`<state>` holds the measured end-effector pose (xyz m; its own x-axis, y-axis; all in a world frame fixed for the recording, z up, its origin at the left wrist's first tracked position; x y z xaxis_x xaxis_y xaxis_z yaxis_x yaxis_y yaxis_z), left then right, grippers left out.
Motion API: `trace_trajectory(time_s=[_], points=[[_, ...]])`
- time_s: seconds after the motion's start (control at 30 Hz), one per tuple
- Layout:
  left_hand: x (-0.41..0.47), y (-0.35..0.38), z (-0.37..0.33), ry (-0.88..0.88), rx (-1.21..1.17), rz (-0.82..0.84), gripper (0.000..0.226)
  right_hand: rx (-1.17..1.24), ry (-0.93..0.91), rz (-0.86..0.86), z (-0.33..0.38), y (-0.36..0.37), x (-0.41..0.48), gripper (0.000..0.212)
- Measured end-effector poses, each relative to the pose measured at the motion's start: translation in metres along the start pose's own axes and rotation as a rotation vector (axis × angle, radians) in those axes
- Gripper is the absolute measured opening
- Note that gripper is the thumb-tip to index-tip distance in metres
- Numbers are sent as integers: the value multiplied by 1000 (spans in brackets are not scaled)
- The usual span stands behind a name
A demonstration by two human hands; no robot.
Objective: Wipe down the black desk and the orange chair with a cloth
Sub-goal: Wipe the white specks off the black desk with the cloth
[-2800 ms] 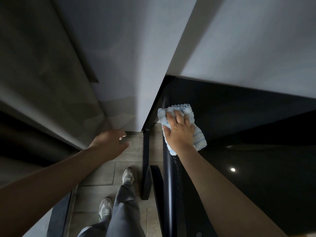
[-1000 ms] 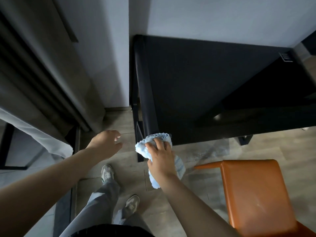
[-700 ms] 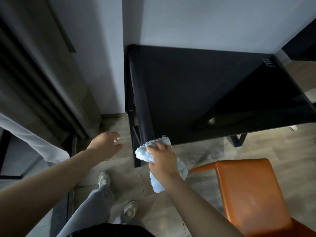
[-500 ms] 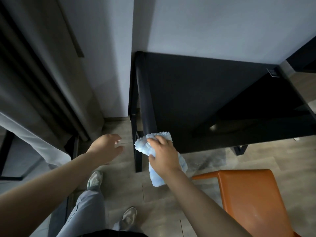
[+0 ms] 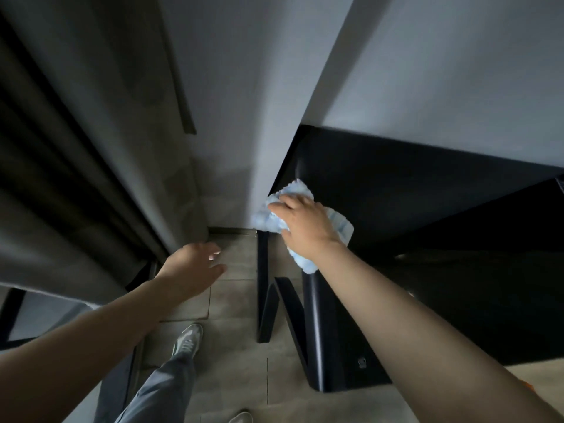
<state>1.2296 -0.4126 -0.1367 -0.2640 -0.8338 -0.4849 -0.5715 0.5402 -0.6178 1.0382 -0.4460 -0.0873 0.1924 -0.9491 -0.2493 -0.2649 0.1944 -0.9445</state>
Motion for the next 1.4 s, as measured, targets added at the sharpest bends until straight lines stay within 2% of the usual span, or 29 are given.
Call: trace_trajectory(time_s=[0.2, 0.33, 0.5, 0.7, 1.2, 1.4], points=[[60, -15, 5, -25, -31, 57, 41, -77, 72, 146, -37, 36, 83, 51], [82, -15, 8, -14, -13, 82, 41, -107, 184, 43, -36, 46, 90, 49], [92, -16, 7, -17, -42, 111, 43, -126, 215, 92, -17, 54, 74, 42], [86, -16, 7, 12, -40, 155, 43, -92, 278, 150, 1, 68, 26, 55], [8, 11, 6, 130, 104, 234, 41, 11, 504, 248, 77, 99, -161, 42], [-63, 44, 1, 199, 170, 244, 41, 210, 602, 277, 111, 119, -256, 50]])
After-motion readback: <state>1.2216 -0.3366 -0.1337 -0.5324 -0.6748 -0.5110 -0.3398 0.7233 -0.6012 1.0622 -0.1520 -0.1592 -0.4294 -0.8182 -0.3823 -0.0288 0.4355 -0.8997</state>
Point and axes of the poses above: each hand's wrist, its own x-axis towards the middle knuckle, its own y-axis out of the palm, z = x × y, the point moved 8 cm from there along x, towards the middle knuckle, and after that the axes turned 12 degrees about -x, right-handed, at the moved point
